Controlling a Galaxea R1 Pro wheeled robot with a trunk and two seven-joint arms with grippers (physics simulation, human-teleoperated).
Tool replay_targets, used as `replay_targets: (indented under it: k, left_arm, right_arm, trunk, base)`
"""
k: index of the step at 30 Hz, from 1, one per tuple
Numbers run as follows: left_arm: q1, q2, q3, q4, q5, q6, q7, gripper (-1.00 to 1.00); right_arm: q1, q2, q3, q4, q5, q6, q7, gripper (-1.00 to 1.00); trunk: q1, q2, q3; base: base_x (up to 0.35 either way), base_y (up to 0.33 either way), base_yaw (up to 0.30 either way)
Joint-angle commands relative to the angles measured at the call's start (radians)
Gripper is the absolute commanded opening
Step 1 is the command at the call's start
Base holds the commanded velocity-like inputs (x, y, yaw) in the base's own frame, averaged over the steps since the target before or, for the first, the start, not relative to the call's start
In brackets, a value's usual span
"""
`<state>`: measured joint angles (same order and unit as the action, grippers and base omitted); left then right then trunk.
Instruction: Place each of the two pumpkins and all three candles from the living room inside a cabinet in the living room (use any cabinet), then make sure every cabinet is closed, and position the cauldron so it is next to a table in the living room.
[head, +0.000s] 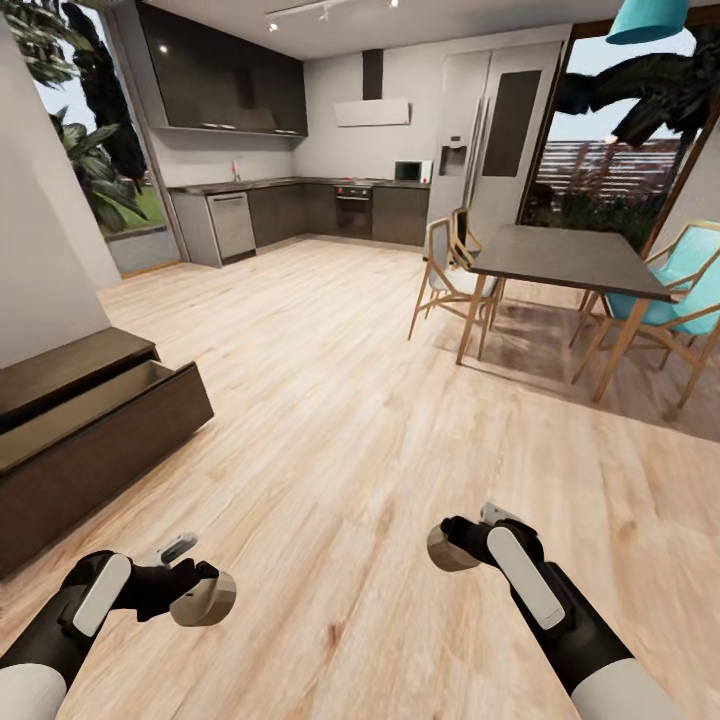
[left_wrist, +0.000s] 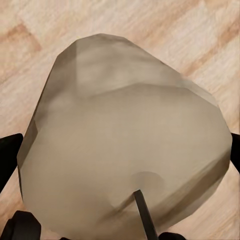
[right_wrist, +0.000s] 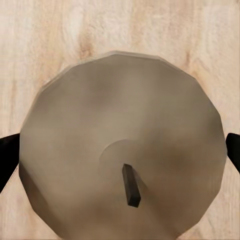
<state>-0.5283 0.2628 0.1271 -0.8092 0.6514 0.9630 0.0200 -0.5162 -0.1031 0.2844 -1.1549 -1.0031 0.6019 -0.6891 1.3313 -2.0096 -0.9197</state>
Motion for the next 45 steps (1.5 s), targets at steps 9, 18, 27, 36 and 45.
replay_targets:
  k: [9,18,27,36,45]
  left_arm:
    - [-0.001,0.000,0.002,-0.001,0.005,0.004,0.001,-1.00]
    - [-0.001,0.000,0.002,-0.001,0.005,0.005,0.001,-1.00]
    - [-0.001,0.000,0.002,-0.001,0.005,0.005,0.001,-1.00]
    - [-0.001,0.000,0.003,-0.001,0.007,0.005,0.000,-1.00]
    - [-0.001,-0.002,0.003,-0.001,0.009,0.027,0.000,-1.00]
  right_arm:
    - [-0.001,-0.001,0.003,-0.002,-0.008,-0.001,-0.010,-1.00]
    - [-0.001,-0.001,0.003,-0.002,-0.008,-0.001,-0.010,-1.00]
    - [-0.001,-0.001,0.003,-0.002,-0.008,-0.001,-0.010,-1.00]
    - [-0.001,-0.001,0.004,-0.002,-0.007,-0.015,-0.010,-1.00]
    - [-0.001,-0.001,0.004,-0.002,-0.007,-0.016,-0.010,-1.00]
  trunk:
    - [0.000,0.000,-0.001]
    - [0.000,0.000,-0.001]
    - [0.000,0.000,-0.001]
    - [0.000,0.000,-0.001]
    - [-0.030,0.056,0.024]
  base:
    - [0.300,-0.111,0.291]
    - [0.278,-0.110,0.291]
    - [0.275,-0.013,0.291]
    - [0.118,-0.007,0.291]
    - [0.001,0.000,0.291]
